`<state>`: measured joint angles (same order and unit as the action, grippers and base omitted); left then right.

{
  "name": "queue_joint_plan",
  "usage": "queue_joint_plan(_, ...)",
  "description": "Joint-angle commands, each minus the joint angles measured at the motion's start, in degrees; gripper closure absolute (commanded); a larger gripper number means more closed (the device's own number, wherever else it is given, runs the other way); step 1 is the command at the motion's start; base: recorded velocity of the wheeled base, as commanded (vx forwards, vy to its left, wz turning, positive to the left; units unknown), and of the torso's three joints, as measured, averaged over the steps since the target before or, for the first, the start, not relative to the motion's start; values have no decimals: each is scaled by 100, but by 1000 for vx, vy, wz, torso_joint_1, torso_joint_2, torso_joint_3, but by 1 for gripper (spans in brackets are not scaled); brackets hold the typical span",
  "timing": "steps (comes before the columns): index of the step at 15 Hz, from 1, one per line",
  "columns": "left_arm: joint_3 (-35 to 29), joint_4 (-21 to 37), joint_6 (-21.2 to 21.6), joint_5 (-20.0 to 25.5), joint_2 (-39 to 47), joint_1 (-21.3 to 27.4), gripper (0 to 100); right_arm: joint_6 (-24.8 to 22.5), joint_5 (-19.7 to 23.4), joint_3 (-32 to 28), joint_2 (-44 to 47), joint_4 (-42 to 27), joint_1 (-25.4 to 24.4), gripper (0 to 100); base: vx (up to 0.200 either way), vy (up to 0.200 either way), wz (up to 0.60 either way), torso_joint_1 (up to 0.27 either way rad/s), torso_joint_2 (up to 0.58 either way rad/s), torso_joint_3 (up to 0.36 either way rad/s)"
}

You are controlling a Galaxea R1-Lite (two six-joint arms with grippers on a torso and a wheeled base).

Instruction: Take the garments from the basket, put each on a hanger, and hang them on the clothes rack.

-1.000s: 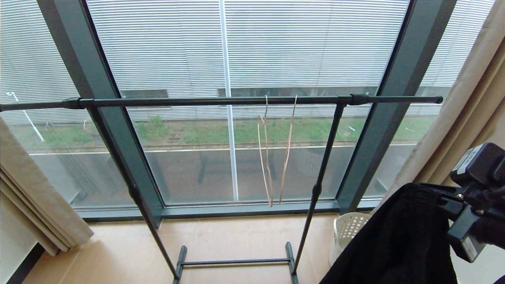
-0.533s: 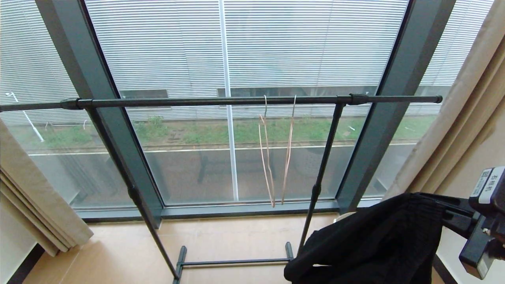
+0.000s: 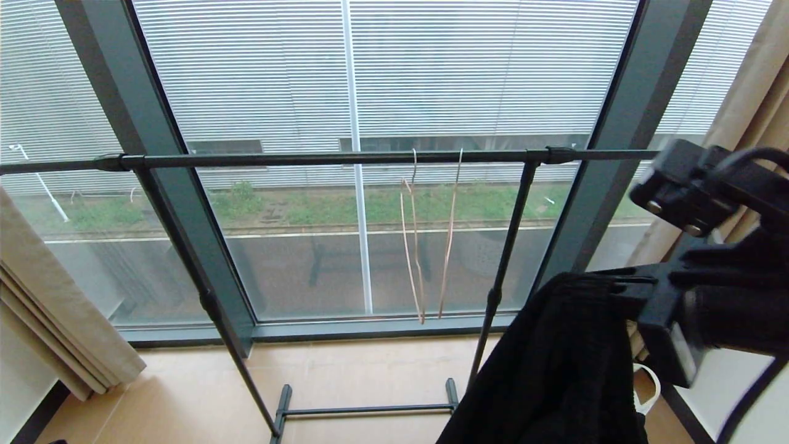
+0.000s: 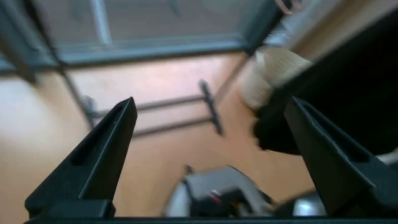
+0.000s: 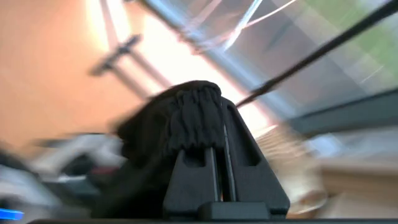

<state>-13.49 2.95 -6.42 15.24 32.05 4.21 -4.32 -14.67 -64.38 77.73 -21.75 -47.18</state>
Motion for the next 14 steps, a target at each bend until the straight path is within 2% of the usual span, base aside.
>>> queue_joint_plan(1, -1006, -5, -632, 296, 2095, 775, 0, 1504, -660, -1420, 1658, -726, -661, 100, 0, 0, 0, 0, 0, 0)
queue_joint_plan(2, -1103, -23, -755, 296, 2271, 959, 0, 1653, -845, -1578, 1869, -726, -679, 100, 0, 0, 0, 0, 0, 0)
queue_joint_plan(3, -1103, -23, -755, 296, 2271, 959, 0, 1653, -845, -1578, 1869, -726, -679, 100, 0, 0, 0, 0, 0, 0)
queue_joint_plan(4, -1358, -304, -1309, 234, 2921, 1662, 0, 1917, -1021, -1947, 2352, -708, -767, 100, 0, 0, 0, 0, 0, 0)
queue_joint_plan(5, -1472, -453, -1564, 85, 3255, 2023, 0, 2145, -1056, -2123, 2519, -699, -828, 100, 0, 0, 0, 0, 0, 0)
queue_joint_plan(8, -1885, -647, -1942, -689, 4310, 3069, 0, 2330, -1135, -2580, 2730, -699, -837, 100, 0, 0, 0, 0, 0, 0)
queue_joint_plan(10, -2122, -937, -2135, -1084, 4916, 3526, 0, 2383, -1135, -2817, 2818, -699, -872, 100, 0, 0, 0, 0, 0, 0)
queue_joint_plan(12, -2157, -1438, -2346, -1128, 5268, 3851, 0, 2392, -1170, -2958, 2915, -726, -969, 100, 0, 0, 0, 0, 0, 0)
queue_joint_plan(14, -2166, -1701, -2355, -1120, 5505, 3948, 0, 2383, -1232, -3046, 2968, -743, -1092, 100, 0, 0, 0, 0, 0, 0)
